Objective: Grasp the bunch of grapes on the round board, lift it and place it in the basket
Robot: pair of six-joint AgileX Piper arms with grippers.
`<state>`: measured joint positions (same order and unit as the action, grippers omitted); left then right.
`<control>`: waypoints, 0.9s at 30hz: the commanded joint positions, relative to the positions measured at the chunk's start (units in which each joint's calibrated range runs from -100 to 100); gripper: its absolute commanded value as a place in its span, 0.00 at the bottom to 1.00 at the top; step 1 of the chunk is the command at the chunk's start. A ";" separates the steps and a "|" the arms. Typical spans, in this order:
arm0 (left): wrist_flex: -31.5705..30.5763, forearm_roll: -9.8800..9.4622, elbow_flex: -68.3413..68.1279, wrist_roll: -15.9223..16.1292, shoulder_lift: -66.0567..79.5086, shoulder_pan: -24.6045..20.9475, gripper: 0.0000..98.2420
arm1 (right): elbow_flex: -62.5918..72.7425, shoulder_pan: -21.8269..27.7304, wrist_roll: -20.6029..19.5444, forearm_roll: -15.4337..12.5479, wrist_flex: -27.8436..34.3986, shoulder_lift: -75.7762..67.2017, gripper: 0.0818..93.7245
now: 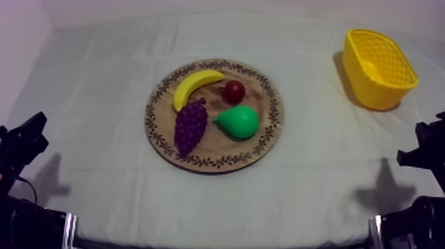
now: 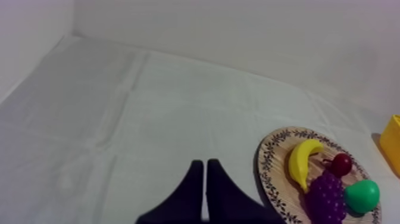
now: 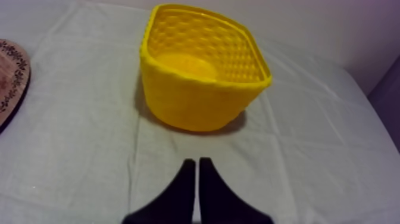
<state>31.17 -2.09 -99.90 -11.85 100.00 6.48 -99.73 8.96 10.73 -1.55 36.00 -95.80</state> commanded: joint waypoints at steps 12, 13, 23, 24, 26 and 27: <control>-0.05 -0.04 0.02 0.00 0.00 0.00 0.00 | -0.05 0.00 -0.01 0.01 0.05 -0.04 0.00; -0.05 -0.04 0.02 0.00 0.00 0.00 0.00 | -0.05 0.00 -0.02 0.01 0.05 -0.04 0.00; -0.05 -0.04 0.02 0.00 0.00 0.00 0.00 | -0.05 0.00 0.42 0.01 0.05 -0.04 0.00; -0.05 -0.04 0.02 0.00 0.00 0.00 0.00 | -0.05 0.00 0.80 0.01 0.05 -0.04 0.00; -0.05 -0.04 0.02 0.00 0.00 0.00 0.00 | -0.05 0.00 2.10 0.01 0.05 -0.04 0.00; -0.05 -0.04 0.02 0.00 0.00 0.00 0.00 | -0.05 0.00 2.60 0.01 0.05 -0.04 0.00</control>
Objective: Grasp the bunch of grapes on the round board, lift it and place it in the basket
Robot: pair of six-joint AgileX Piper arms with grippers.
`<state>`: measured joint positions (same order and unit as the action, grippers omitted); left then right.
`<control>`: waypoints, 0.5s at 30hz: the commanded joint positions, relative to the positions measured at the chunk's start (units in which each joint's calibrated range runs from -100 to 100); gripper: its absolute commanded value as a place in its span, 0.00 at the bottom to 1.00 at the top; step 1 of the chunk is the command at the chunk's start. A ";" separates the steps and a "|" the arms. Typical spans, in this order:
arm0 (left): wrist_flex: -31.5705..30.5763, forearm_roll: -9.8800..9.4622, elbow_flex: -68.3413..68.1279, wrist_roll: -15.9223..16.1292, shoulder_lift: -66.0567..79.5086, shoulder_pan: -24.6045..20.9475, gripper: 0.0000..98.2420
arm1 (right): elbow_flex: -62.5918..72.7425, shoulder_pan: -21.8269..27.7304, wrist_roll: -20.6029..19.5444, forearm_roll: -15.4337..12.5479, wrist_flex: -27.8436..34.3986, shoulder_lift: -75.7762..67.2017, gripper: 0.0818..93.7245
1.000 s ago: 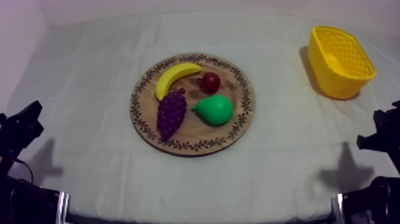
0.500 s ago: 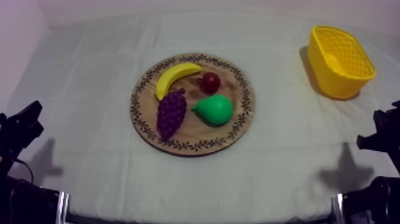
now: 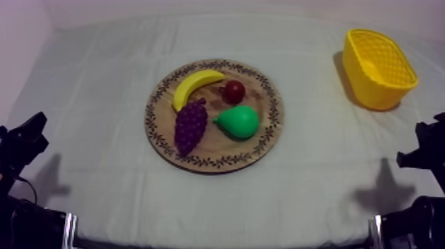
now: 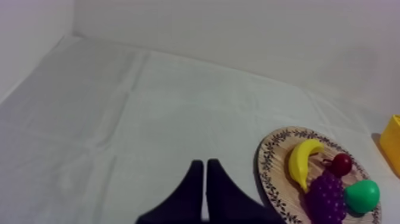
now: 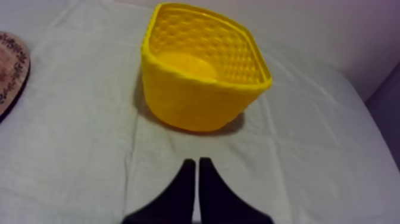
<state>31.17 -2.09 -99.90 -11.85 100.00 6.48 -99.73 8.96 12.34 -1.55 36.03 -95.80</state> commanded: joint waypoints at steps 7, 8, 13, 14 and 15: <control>-0.05 -0.04 0.02 0.00 0.00 0.00 0.00 | 0.14 -0.55 2.65 -0.10 -1.73 0.01 0.00; -0.05 -0.04 0.02 0.00 0.00 0.00 0.00 | 0.35 -0.84 2.88 -0.12 -1.96 0.30 0.00; -0.05 -0.04 0.02 0.00 0.00 0.00 0.00 | 5.02 -3.70 2.65 0.56 -2.95 5.43 0.00; -0.05 -0.04 0.02 0.00 0.00 0.00 0.00 | 6.83 -4.57 2.51 0.72 -2.88 7.20 0.00; -0.05 -0.04 0.02 0.00 0.00 0.00 0.00 | 8.97 -5.54 2.27 0.94 -2.67 9.23 0.00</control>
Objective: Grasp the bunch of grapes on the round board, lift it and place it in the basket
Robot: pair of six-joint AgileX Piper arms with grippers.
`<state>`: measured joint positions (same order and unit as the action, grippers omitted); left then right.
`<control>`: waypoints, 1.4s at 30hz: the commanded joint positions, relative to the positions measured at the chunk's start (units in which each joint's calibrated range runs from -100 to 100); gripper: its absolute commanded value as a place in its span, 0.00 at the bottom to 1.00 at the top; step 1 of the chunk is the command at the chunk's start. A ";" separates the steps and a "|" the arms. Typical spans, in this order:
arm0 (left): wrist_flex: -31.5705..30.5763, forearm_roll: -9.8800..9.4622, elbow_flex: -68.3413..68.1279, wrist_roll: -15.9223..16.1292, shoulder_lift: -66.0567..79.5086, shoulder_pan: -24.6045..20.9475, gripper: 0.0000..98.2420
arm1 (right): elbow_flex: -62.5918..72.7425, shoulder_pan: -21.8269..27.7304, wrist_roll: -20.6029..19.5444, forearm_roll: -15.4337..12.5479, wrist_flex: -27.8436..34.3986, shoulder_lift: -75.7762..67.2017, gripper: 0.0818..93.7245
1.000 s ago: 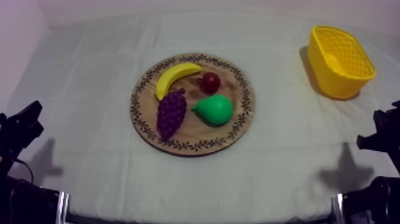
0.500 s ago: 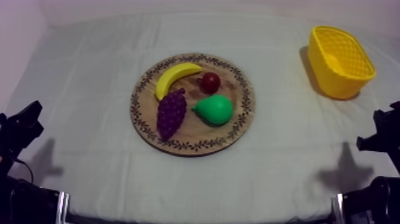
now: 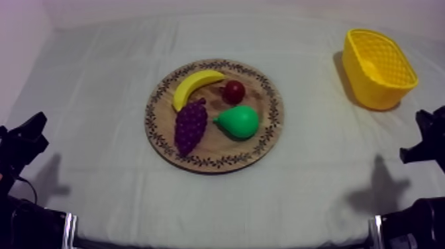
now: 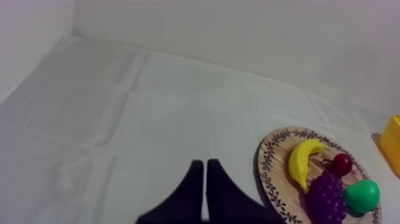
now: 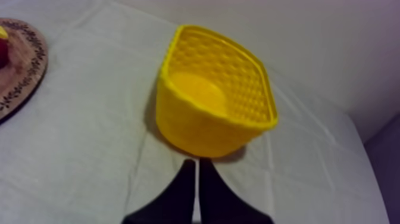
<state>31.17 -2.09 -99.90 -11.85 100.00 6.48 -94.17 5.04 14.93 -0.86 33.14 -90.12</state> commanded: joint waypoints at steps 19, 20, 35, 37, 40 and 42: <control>-0.05 -0.04 0.02 0.00 0.00 0.00 0.00 | 58.21 -21.76 -14.25 9.70 18.88 46.62 0.00; -0.05 -0.04 0.02 0.00 0.00 0.00 0.00 | 61.04 -22.70 -14.97 9.92 20.98 48.46 0.00; -0.05 -0.04 0.02 0.00 0.00 0.00 0.00 | 100.75 -34.90 -24.88 10.06 48.16 75.74 0.00; -0.05 -0.04 0.02 0.00 0.00 0.00 0.00 | 104.15 -36.01 -26.26 10.19 50.51 78.56 0.00; -0.05 -0.04 0.02 0.00 0.00 0.00 0.00 | 108.90 -37.41 -28.28 10.42 53.89 82.58 0.00; -0.05 -0.04 0.02 0.00 0.00 0.00 0.00 | 111.55 -38.01 -28.94 10.38 55.57 85.06 0.00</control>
<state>31.17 -2.09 -99.90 -11.85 100.00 6.48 13.34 -32.62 -13.16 9.43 87.45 -7.75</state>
